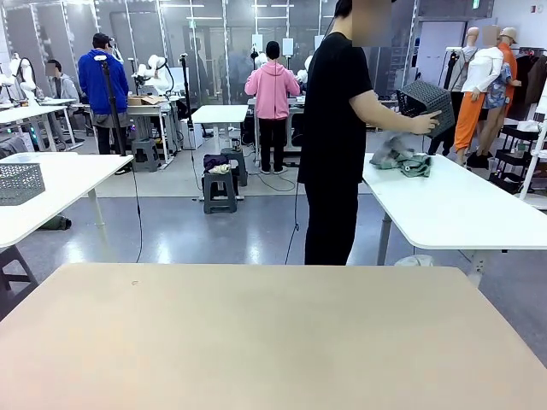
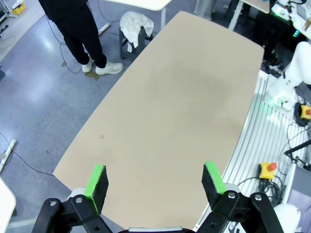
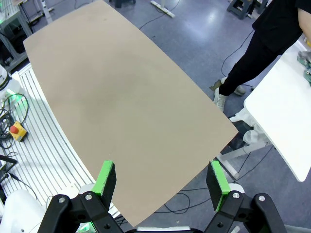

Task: Fold the towels and place them in the basket.
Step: When a person lays out a Towel with hook on the table, fold it in half twice.

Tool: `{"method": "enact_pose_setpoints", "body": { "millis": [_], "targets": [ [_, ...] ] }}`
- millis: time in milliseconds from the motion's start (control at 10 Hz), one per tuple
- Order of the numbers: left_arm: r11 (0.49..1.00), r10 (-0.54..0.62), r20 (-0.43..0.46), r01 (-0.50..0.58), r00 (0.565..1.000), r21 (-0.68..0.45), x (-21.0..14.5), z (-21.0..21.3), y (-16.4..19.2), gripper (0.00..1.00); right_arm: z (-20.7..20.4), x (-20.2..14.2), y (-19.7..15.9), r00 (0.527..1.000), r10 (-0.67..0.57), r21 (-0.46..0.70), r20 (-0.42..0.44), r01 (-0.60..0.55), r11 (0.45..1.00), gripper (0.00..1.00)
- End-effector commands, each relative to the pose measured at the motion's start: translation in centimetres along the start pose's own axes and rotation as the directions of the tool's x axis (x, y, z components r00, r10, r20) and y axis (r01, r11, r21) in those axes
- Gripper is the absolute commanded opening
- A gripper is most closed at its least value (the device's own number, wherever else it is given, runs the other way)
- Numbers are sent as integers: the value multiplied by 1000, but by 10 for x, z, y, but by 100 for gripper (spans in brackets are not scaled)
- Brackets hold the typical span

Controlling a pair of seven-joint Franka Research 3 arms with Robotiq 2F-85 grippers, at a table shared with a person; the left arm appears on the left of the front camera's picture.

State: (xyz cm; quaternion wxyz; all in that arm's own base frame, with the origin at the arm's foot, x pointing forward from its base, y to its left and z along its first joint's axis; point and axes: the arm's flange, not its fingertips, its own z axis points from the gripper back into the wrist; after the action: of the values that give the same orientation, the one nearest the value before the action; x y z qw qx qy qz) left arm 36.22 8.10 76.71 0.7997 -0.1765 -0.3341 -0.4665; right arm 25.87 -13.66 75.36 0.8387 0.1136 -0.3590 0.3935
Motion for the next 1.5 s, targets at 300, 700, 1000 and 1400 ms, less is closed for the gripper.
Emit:
{"method": "enact_pose_setpoints", "body": {
  "millis": [300, 700, 1000, 1400],
  "targets": [
    [1000, 0, 3, 0, 1000, 7, 1, 0, 1, 98, 0, -1, 0, 1000, 3, 2, 7, -3, 1000, 94],
    [1000, 0, 3, 0, 1000, 7, 1, 0, 1, 98, 0, -1, 0, 1000, 3, 2, 7, -3, 1000, 94],
    [1000, 0, 3, 0, 1000, 7, 1, 0, 1, 98, 0, -1, 0, 1000, 3, 2, 7, -3, 1000, 94],
    [1000, 3, -24, -3, 1000, -10, -2, -1, 1, 98, 0, -1, 0, 1000, 3, 2, 7, -3, 1000, 94]
  ]
}}
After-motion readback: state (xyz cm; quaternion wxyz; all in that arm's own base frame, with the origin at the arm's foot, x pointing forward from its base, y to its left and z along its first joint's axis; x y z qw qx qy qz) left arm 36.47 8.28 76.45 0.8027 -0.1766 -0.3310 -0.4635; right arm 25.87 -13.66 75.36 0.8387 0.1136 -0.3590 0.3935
